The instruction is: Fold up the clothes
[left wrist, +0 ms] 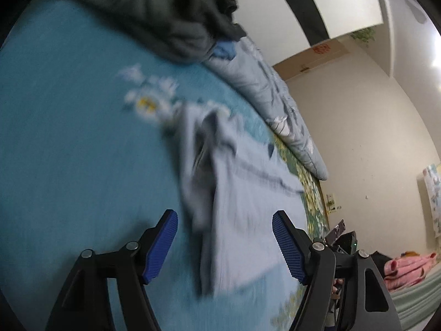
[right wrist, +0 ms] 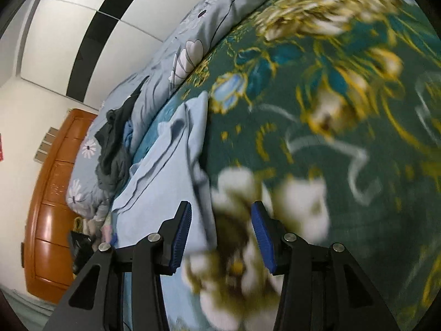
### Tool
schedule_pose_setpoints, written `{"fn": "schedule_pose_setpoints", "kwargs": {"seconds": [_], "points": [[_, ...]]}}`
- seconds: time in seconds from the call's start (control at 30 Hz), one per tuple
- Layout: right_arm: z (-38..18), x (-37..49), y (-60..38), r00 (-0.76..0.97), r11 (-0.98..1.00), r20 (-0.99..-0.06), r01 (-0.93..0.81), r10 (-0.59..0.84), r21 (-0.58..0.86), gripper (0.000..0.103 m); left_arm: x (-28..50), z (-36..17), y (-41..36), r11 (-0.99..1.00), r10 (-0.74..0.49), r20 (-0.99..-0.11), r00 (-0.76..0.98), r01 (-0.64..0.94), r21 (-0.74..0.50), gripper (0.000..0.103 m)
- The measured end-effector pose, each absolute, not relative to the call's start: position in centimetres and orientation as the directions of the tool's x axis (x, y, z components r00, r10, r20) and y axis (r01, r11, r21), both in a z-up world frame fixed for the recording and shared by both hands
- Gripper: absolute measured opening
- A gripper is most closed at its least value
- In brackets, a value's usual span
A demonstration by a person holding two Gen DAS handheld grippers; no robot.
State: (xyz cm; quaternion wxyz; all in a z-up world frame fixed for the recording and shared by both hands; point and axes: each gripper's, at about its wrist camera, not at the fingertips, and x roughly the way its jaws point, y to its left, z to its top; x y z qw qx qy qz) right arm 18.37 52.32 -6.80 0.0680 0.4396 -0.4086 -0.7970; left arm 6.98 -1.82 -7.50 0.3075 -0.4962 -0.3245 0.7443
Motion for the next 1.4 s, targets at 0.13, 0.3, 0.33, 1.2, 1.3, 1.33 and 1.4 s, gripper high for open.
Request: {"fn": "schedule_pose_setpoints", "kwargs": {"seconds": [0.13,0.3,0.33,1.2,1.3,1.33,1.4], "points": [[-6.8,19.7,51.5,-0.607,-0.653,-0.650,-0.267,-0.457,0.709,0.047,9.8,-8.2,-2.0,-0.610,0.773,-0.565,-0.287,-0.097,-0.786,0.075],[-6.8,19.4,49.9,-0.611,-0.655,-0.662,-0.291,-0.434,0.698,0.047,11.3,-9.0,-0.8,-0.624,0.761,-0.587,-0.276,-0.065,-0.779,0.075],[-6.9,19.3,49.6,-0.616,-0.646,-0.657,-0.294,-0.435,0.704,0.047,11.4,-9.0,-0.6,-0.630,0.756,-0.591,-0.281,-0.067,-0.774,0.075],[-8.3,18.0,47.4,-0.694,-0.503,-0.571,-0.337,-0.439,0.796,0.005,10.5,-10.8,2.0,-0.595,0.735,-0.572,-0.363,0.059,-0.802,0.012],[-7.7,18.4,47.1,-0.697,-0.526,-0.576,-0.327,-0.427,0.785,0.004,11.1,-10.7,1.6,-0.587,0.740,-0.565,-0.365,0.060,-0.807,0.009],[-7.5,18.7,46.9,-0.697,-0.533,-0.578,-0.324,-0.424,0.782,0.004,11.4,-10.6,1.4,-0.584,0.743,-0.562,-0.363,0.059,-0.810,0.008],[-7.1,19.5,46.8,-0.700,-0.540,-0.577,-0.317,-0.421,0.779,0.004,12.2,-10.4,1.0,-0.581,0.748,-0.558,-0.359,0.053,-0.812,0.008]]}}
